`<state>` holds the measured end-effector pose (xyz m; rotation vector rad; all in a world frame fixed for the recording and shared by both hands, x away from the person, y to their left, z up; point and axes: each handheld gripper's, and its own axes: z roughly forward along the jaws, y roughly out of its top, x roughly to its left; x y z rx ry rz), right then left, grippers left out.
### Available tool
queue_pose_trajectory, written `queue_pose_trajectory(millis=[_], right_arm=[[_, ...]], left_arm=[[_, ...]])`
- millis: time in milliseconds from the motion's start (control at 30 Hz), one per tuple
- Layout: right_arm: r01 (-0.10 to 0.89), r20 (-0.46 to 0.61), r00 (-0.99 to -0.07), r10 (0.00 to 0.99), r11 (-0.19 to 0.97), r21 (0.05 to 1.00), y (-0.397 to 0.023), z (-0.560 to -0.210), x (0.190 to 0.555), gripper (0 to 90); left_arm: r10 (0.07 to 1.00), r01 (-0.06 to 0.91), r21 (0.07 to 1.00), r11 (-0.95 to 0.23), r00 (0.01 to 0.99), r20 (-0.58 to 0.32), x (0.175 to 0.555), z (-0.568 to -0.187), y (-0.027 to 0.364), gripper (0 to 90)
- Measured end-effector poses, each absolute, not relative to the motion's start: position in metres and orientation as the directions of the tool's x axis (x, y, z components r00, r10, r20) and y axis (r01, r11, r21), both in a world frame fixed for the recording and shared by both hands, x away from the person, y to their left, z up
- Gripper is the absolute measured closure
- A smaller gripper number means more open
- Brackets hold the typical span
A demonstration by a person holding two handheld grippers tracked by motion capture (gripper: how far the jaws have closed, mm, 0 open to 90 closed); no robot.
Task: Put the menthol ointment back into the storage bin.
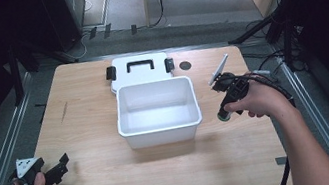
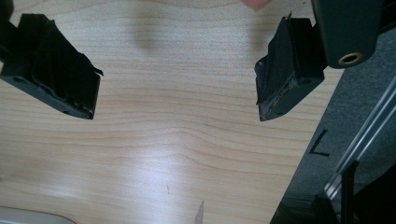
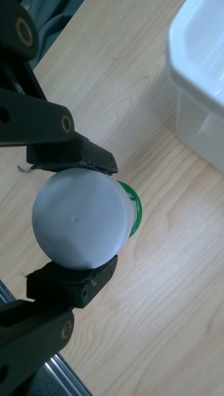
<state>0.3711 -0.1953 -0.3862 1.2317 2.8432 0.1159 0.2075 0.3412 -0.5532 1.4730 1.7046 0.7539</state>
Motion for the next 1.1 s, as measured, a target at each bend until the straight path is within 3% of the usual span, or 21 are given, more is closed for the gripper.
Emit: queue_pose_trajectory(millis=[567, 1100], right_arm=[[0.688, -0.027, -0.721, 0.693, 0.72, 0.091, -0.163, -0.333, 0.385, 50.9], [0.621, -0.005, -0.779, 0.627, 0.774, 0.123, -0.129, -0.323, 0.391, 50.9]], left_arm=[[0.985, 0.543, 0.823, 0.17, -0.059, -0.164, 0.207, -0.553, 0.342, 14.6], [0.983, 0.54, 0.822, 0.18, -0.063, -0.174, 0.208, -0.553, 0.344, 14.6]])
